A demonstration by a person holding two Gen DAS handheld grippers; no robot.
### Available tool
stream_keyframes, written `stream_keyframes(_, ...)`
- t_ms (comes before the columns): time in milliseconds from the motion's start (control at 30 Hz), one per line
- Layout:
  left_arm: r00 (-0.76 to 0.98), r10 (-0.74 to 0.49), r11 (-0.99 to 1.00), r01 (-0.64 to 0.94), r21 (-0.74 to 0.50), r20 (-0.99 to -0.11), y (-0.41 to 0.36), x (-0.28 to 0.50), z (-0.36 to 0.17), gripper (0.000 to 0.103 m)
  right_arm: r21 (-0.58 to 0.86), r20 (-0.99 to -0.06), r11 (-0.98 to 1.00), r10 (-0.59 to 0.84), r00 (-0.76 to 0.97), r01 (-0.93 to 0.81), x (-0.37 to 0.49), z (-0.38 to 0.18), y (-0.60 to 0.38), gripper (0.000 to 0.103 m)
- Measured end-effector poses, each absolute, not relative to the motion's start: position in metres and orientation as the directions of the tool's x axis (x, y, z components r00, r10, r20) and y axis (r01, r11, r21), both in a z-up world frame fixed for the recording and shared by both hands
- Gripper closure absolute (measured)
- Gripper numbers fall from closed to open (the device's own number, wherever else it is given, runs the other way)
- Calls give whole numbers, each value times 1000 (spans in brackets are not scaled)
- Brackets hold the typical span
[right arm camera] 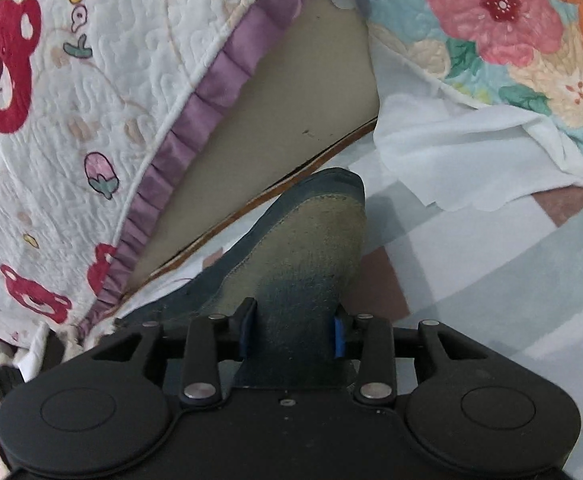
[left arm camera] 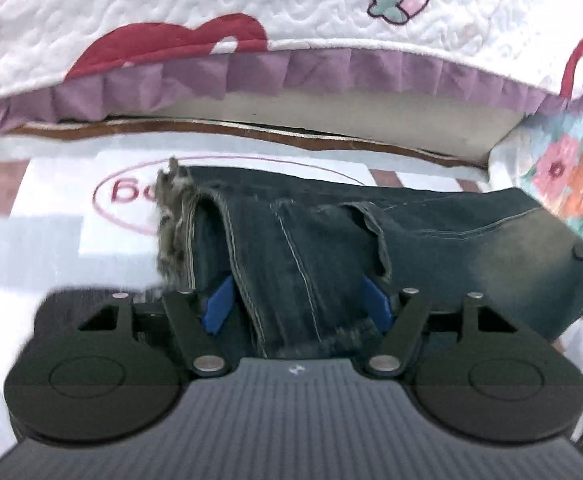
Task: Fold clothes
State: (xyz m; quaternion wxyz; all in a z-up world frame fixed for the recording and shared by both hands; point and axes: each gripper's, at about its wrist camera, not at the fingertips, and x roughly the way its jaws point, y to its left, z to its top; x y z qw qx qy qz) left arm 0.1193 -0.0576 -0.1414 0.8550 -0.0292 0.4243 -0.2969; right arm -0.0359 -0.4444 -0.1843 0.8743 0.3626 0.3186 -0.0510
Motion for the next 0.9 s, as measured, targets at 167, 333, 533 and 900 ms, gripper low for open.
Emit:
stream_keyframes(167, 473, -515, 817, 522, -243, -715, -76, 135, -143, 95, 563, -616, 764, 134, 777, 315, -32, -188, -446, 58)
stream_keyframes(333, 532, -518, 796, 586, -149, -670, -96, 139, -123, 96, 514, -577, 840, 187, 795, 174, -33, -194, -448, 67)
stream_keyframes(533, 620, -501, 829, 544, -128, -604, -100, 160, -90, 96, 510, -539, 846, 171, 825, 158, -41, -196, -448, 72)
stream_keyframes(900, 510, -518, 852, 237, -467, -686, 3, 104, -135, 44, 542, -569, 805, 141, 810, 240, -40, -207, -452, 67)
